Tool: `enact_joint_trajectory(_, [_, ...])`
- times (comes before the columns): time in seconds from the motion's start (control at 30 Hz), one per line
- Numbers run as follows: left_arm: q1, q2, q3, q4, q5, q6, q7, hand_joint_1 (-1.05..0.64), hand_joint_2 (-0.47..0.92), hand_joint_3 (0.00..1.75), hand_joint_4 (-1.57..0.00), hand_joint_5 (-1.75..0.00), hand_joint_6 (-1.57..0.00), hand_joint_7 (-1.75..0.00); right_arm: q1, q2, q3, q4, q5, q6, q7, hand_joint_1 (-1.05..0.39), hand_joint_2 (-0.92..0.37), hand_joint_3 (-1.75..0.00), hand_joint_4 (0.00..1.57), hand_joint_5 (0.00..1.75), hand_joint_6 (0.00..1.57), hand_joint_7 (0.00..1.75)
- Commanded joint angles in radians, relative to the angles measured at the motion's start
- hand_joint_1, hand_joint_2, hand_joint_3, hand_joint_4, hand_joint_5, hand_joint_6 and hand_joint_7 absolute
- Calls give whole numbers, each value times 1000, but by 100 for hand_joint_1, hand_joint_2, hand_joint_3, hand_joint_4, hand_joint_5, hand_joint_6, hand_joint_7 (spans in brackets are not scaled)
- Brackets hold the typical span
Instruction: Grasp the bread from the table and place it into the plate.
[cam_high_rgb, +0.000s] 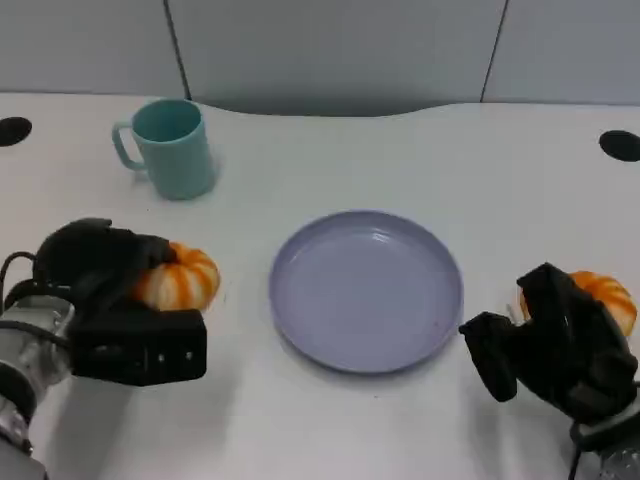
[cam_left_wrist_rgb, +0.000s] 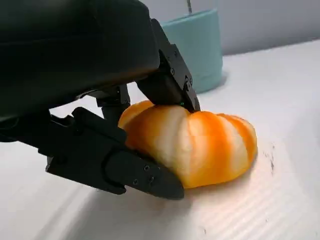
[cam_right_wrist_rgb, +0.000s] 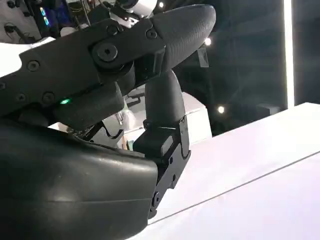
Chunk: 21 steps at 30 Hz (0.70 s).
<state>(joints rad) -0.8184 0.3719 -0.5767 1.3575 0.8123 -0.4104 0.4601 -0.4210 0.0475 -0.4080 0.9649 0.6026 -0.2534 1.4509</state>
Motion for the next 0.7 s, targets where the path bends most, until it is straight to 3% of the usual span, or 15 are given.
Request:
enact_joint_trajectory(0.03, [-60,43,-2,-10,5,-40,44,-25,92,5,-50,-147,-97,-41,-25,-9,-2,11,7,-7,6,-34,-91,0,84,175,65,175])
enact_joint_trajectory(0.07, [-76,51,-2,-14,7,-48,53,-24,92,4,-52,-137,-93,-44,-26,-8,-3,11,7,-4,-2,-34,-90,0,84,175,66,175])
enact_joint_trajectory(0.4, [-169,64,2,-42,7,-116,73,-29,92,6,-58,-142,-88,-48,-40,1,-11,27,8,-17,-5,-35,-91,-1,82,175,64,175])
enact_joint_trajectory(0.53, [-190,43,-8,-57,13,-183,77,-31,92,5,-63,-125,-92,-42,-52,1,-9,45,3,-43,7,-36,-92,-1,81,175,63,175])
enact_joint_trajectory(0.7, [-203,-63,-68,-75,53,-267,142,-31,90,3,-68,-118,-94,-43,-42,3,11,22,-16,-37,-38,-37,-90,0,83,175,64,175])
